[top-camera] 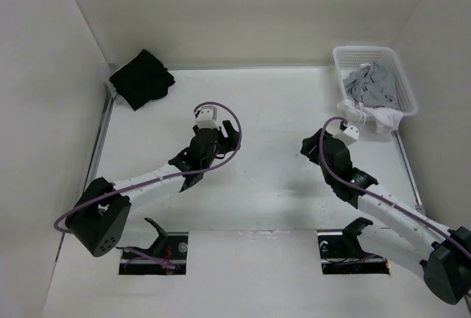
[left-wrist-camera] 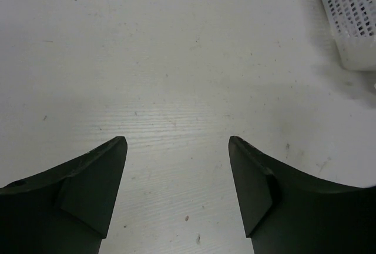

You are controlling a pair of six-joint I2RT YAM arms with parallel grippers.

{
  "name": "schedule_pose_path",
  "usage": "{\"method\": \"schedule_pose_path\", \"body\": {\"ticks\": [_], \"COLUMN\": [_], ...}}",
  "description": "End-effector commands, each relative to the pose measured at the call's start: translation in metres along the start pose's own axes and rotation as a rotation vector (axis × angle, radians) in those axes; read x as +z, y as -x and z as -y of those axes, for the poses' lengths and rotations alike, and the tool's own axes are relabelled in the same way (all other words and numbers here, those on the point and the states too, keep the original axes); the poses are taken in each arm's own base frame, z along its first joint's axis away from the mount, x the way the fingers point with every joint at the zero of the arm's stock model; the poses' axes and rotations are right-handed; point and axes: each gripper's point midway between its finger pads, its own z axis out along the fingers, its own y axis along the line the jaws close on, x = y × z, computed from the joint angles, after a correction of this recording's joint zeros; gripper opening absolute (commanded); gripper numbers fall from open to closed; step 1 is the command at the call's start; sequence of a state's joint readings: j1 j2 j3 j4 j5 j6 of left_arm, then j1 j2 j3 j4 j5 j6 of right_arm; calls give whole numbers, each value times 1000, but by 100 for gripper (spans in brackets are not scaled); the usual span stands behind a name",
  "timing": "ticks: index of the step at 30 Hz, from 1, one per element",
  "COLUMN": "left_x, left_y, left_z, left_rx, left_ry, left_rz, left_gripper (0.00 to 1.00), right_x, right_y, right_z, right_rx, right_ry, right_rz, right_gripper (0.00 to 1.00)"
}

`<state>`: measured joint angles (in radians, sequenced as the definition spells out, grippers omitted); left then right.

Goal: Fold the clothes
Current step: Grab the tank top from the pile

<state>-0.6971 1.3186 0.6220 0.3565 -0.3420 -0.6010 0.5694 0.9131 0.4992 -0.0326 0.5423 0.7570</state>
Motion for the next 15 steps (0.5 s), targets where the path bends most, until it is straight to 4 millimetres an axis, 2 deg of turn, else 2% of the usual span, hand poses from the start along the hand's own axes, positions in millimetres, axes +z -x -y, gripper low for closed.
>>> {"method": "schedule_pose_path", "body": {"ticks": [1,6,7,9,10,11,12,14,15], "left_x": [2,5,4,3,2,-1,-4,-7,-11], "left_y": [8,2,1,0,-2,-4,-8,-12,-16], "left_z": [18,23,26,31,38,47,55,65,72], "left_rx": [7,15,16,23,35,58,80,109,124], "left_ry": [-70,-88,-96,-113,-139,-175,-204,-237,-260], "left_rz": [26,9,10,11,12,15,14,15,15], "left_gripper": [70,70,70,69,66,60,50,34,23], "right_x": [1,4,6,12,17,24,31,46,56], "right_y": [22,27,30,43,54,67,83,112,134], "right_z": [-18,-20,-23,-26,-26,-29,-29,-20,-10], "right_rx": [43,49,57,57,52,47,40,32,37], "right_ry": [40,54,62,64,51,43,25,-40,-92], "right_rz": [53,54,57,77,84,93,113,153,178], "right_gripper": [58,40,34,8,1,0,0,1,3]}}
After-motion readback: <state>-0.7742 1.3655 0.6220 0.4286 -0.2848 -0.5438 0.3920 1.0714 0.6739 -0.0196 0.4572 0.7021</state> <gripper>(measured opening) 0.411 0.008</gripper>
